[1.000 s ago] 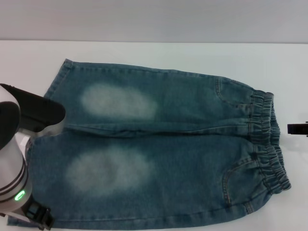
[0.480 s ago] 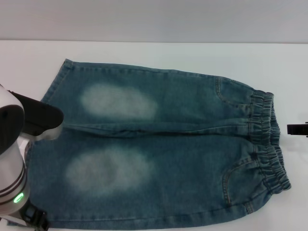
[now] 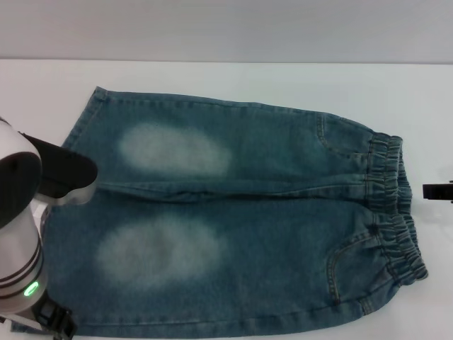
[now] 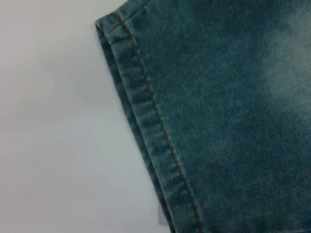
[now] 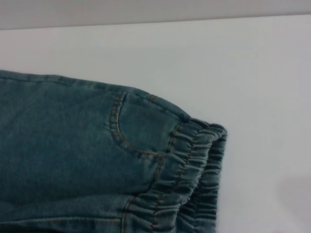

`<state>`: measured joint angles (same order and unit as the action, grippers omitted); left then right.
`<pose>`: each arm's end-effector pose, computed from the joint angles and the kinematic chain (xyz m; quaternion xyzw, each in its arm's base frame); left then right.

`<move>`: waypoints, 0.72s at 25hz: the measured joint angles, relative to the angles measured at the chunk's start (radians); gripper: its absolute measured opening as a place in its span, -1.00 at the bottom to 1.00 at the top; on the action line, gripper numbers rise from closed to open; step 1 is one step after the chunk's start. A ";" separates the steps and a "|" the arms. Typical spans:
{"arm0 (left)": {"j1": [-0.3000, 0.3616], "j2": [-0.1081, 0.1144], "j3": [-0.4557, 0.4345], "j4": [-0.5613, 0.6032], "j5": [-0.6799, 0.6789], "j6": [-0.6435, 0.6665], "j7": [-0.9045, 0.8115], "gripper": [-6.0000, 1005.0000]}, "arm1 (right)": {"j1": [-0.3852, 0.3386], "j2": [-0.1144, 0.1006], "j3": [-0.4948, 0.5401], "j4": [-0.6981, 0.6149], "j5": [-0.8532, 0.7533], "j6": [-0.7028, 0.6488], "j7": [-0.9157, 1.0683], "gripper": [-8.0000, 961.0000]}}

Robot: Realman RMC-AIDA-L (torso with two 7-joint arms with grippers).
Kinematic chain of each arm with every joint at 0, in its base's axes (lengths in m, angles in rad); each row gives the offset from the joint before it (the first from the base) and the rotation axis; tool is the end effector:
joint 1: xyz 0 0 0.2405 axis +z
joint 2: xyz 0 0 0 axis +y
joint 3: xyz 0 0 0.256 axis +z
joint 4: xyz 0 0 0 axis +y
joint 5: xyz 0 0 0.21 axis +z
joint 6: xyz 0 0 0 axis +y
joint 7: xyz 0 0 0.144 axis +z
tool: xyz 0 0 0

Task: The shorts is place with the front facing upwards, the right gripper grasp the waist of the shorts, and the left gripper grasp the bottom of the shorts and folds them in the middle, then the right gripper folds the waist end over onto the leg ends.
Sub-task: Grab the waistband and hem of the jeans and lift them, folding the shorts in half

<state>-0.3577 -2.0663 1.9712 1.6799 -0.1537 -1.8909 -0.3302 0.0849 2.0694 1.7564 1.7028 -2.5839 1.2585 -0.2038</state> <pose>-0.2126 0.2462 -0.0147 -0.7012 -0.5108 0.3828 0.3177 0.2617 0.2994 0.0597 -0.7603 0.5364 -0.0202 0.3658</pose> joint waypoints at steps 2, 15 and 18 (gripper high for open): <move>-0.001 0.000 0.000 -0.006 -0.001 0.000 0.000 0.68 | -0.001 0.001 0.000 0.000 0.000 0.001 0.000 0.21; -0.006 -0.001 0.009 -0.037 -0.006 0.010 0.003 0.60 | -0.001 0.002 -0.001 0.002 -0.001 0.002 -0.002 0.21; -0.014 -0.001 0.011 -0.044 -0.011 0.012 0.006 0.57 | -0.001 0.001 -0.002 0.002 -0.001 0.003 -0.002 0.21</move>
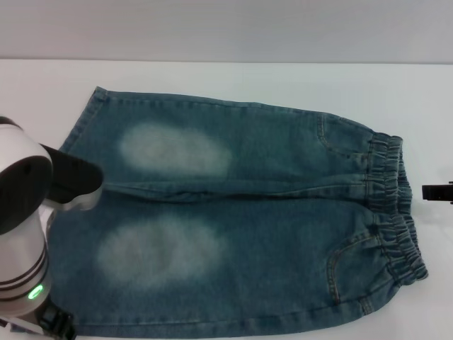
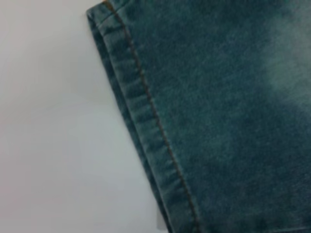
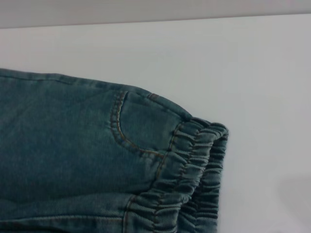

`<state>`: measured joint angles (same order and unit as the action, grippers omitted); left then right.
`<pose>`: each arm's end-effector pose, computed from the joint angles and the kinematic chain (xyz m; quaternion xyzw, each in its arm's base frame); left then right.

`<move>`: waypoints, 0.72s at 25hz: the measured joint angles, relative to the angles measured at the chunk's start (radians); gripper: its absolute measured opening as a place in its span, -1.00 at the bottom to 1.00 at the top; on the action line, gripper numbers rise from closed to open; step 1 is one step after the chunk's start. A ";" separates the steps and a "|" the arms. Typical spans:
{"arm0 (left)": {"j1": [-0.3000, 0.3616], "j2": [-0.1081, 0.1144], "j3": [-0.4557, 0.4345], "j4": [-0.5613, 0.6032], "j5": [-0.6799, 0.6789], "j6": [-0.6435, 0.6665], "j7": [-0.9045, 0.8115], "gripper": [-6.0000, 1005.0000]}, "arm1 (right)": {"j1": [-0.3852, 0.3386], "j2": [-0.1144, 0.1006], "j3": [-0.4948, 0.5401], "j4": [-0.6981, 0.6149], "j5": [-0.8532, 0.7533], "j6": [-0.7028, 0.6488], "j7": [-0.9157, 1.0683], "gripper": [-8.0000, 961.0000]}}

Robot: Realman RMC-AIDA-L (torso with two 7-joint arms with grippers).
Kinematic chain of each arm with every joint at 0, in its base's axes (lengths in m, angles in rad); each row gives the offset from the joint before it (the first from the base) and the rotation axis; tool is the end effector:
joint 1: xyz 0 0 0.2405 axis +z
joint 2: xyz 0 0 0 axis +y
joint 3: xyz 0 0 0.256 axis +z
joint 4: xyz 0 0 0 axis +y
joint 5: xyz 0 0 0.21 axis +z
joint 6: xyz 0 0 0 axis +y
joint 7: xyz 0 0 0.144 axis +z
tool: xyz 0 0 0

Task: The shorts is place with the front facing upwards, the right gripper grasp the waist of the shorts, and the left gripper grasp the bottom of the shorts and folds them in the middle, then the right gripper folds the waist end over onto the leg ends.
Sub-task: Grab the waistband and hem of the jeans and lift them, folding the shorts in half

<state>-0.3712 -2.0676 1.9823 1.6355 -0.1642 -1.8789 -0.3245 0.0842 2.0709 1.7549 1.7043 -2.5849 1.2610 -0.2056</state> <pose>-0.2166 0.2465 -0.0203 -0.7011 -0.5068 0.3951 0.3090 0.2613 0.2989 0.0590 -0.7613 0.5358 -0.0212 0.3647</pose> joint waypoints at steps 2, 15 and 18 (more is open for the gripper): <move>-0.008 0.000 0.000 -0.001 -0.009 0.001 0.013 0.55 | -0.001 0.000 0.000 0.000 0.000 0.000 0.000 0.21; -0.025 0.004 -0.032 0.004 -0.043 0.016 0.040 0.15 | -0.004 0.000 0.001 -0.003 0.000 0.002 -0.002 0.21; -0.033 0.003 -0.040 0.009 -0.041 0.003 0.026 -0.03 | -0.005 0.000 0.001 -0.004 0.000 0.003 -0.002 0.21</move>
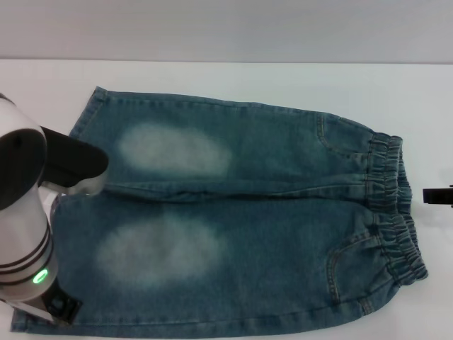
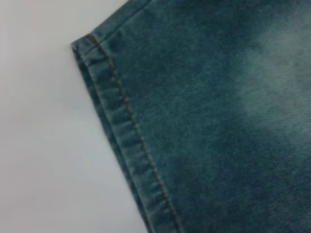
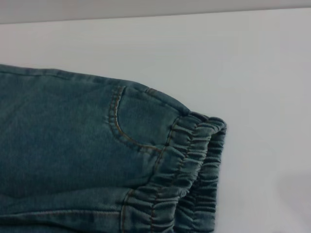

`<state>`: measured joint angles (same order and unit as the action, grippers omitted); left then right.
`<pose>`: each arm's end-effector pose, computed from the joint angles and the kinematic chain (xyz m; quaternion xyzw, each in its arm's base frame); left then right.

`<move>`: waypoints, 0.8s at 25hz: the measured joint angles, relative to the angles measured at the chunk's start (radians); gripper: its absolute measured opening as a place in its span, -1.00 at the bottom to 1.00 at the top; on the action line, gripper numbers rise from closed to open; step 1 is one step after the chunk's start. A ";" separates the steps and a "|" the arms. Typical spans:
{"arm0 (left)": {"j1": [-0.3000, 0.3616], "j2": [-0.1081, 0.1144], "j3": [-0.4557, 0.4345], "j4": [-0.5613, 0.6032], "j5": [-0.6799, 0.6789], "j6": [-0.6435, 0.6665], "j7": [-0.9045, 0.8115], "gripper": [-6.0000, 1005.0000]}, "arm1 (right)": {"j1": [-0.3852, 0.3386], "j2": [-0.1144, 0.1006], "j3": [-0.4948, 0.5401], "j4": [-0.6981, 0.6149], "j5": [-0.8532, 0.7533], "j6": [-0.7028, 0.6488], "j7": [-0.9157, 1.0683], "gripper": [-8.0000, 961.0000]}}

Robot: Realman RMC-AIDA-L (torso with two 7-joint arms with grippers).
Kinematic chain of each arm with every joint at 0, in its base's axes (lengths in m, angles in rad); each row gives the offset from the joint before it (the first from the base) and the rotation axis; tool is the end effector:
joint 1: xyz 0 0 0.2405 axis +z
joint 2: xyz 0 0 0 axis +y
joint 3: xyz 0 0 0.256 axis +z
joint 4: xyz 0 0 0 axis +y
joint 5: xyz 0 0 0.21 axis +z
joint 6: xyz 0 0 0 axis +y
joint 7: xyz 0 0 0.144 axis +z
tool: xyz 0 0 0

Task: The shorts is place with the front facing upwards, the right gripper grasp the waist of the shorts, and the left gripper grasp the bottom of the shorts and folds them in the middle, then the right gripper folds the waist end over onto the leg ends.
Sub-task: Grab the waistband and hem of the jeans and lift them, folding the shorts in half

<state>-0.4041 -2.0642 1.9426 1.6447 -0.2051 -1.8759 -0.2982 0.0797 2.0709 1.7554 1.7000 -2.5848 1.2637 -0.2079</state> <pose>-0.2061 0.2557 -0.0178 -0.7178 -0.5034 0.3769 0.2989 0.2638 0.2972 0.0583 -0.7600 0.5387 -0.0242 0.3628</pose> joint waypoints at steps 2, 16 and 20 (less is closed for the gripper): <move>-0.003 0.000 -0.004 0.003 0.008 -0.014 -0.013 -0.14 | 0.000 0.000 -0.001 0.000 0.000 0.001 -0.001 0.21; 0.006 -0.001 0.044 0.022 0.052 -0.015 -0.040 -0.27 | 0.004 0.000 -0.001 -0.002 0.000 0.007 -0.001 0.21; 0.006 -0.001 0.045 0.017 0.053 -0.013 -0.041 0.09 | 0.006 0.000 -0.001 -0.002 0.000 0.007 -0.002 0.21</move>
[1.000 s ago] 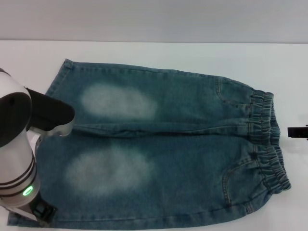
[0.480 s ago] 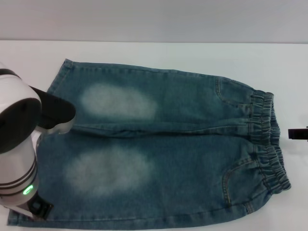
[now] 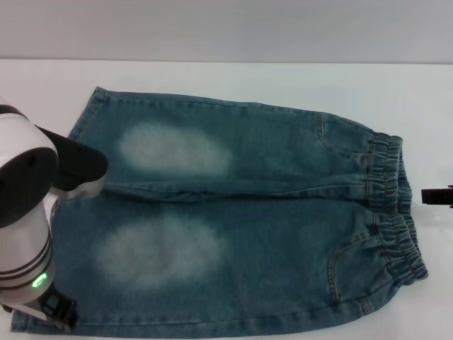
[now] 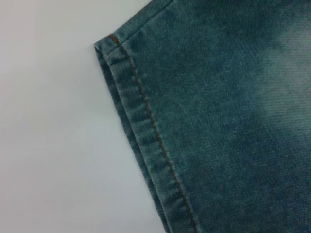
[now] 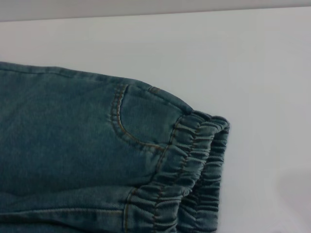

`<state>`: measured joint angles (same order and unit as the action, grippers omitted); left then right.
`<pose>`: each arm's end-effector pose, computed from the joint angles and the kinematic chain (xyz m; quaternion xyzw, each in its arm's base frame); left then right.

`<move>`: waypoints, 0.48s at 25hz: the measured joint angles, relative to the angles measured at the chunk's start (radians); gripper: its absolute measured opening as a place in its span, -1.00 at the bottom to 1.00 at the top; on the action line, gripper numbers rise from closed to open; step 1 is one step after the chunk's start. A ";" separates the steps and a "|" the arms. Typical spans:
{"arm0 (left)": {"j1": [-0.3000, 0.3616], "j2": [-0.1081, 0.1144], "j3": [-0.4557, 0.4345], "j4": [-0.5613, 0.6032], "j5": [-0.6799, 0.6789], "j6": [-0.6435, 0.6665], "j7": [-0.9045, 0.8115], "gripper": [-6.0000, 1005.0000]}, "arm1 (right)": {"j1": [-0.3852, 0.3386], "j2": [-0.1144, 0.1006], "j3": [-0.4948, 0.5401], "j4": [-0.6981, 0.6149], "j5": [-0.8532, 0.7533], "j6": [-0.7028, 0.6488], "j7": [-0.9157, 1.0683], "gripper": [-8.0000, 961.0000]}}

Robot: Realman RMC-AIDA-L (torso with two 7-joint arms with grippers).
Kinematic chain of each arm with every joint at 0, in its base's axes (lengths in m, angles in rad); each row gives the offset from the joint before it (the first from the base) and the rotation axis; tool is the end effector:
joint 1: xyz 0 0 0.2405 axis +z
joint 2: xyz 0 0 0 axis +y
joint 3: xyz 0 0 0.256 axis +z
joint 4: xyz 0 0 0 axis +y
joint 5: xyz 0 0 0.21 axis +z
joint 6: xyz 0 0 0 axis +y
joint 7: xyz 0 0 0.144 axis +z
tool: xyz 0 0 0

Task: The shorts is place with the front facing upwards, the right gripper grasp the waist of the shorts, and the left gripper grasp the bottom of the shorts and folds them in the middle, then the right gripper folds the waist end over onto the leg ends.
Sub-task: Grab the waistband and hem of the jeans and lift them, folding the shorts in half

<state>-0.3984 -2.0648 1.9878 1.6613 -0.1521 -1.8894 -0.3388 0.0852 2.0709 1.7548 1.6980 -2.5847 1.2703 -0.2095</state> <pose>-0.2061 0.2526 -0.0172 -0.7072 -0.4956 0.3859 0.3246 0.2628 0.2977 0.0575 -0.7620 0.5378 -0.0261 0.3599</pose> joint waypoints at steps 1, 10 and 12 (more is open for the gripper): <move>0.000 0.000 0.000 -0.001 0.000 0.000 0.000 0.18 | 0.000 0.000 0.000 0.000 0.000 0.000 0.000 0.21; -0.002 0.002 0.004 -0.033 0.002 0.005 0.000 0.61 | -0.001 0.000 0.000 -0.002 0.000 0.000 -0.001 0.21; -0.003 0.001 0.005 -0.037 0.002 0.006 0.000 0.60 | -0.001 0.000 0.000 -0.002 0.000 0.000 -0.001 0.21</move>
<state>-0.4017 -2.0639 1.9931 1.6243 -0.1503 -1.8833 -0.3388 0.0843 2.0709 1.7548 1.6965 -2.5847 1.2702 -0.2102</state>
